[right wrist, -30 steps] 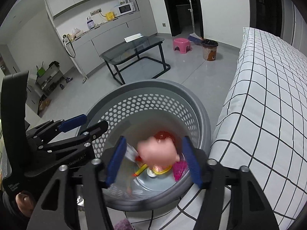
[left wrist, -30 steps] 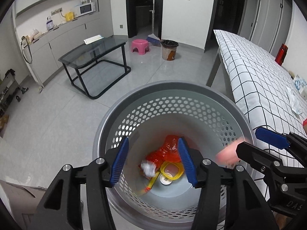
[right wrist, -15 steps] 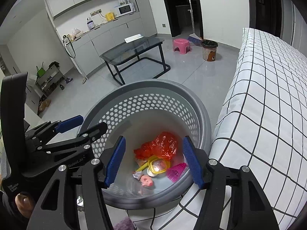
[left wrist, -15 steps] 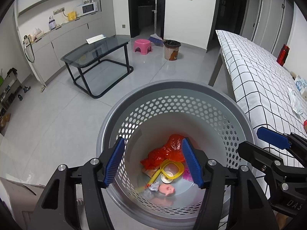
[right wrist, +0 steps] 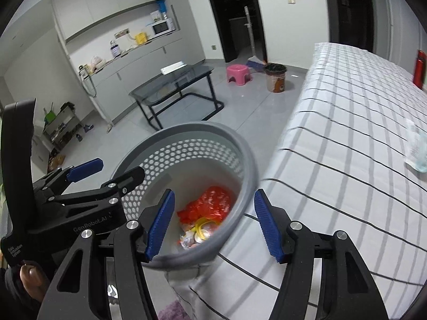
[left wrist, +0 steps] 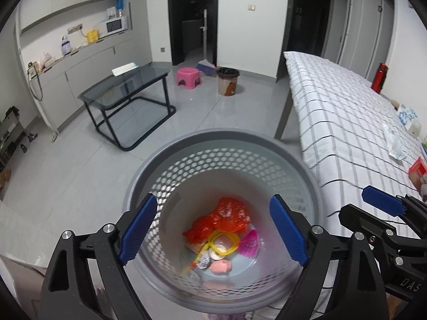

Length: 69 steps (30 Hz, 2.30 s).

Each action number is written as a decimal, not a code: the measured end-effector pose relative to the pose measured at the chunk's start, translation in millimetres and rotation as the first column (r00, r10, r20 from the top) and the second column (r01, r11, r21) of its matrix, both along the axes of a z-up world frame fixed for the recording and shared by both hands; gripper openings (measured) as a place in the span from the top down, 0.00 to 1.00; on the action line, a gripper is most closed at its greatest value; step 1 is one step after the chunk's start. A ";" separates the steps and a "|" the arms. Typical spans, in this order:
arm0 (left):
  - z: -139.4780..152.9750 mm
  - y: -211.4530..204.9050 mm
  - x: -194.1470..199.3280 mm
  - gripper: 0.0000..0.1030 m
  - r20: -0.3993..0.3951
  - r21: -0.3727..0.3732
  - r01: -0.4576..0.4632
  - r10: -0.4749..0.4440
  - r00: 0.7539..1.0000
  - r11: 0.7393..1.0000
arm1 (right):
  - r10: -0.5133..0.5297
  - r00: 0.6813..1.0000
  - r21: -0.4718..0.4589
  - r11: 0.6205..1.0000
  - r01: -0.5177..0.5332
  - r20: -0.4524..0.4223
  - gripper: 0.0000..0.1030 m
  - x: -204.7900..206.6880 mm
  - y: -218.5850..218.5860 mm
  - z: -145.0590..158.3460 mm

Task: Collect trash
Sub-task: 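Move both tools back over the bed toward the toothpaste box and packet, then grasp the red toothpaste box with the right tool while the left tool grasps the wrapper packet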

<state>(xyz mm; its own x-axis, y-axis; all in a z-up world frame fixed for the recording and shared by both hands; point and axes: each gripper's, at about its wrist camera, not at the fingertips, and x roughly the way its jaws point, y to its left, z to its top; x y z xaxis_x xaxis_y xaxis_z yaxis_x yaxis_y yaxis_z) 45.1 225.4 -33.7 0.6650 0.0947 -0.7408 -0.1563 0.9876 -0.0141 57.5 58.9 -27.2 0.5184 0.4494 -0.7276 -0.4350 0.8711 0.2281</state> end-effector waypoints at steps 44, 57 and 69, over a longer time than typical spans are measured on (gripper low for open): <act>24.4 -291.9 68.9 0.09 0.008 0.001 0.344 -0.344 0.939 0.939 | -0.278 0.959 -0.234 0.937 0.258 -0.053 0.37 7.3 -362.2 4.9; 19.4 -307.1 80.0 0.09 -0.010 0.027 0.339 -0.339 0.941 0.941 | -0.146 0.976 -0.309 0.947 0.089 -0.164 0.49 39.7 -349.7 -21.9; 24.4 -325.4 96.7 0.09 0.008 0.042 0.367 -0.367 0.930 0.929 | -0.214 0.962 -0.054 0.977 0.208 -0.168 0.67 39.7 -367.8 -6.6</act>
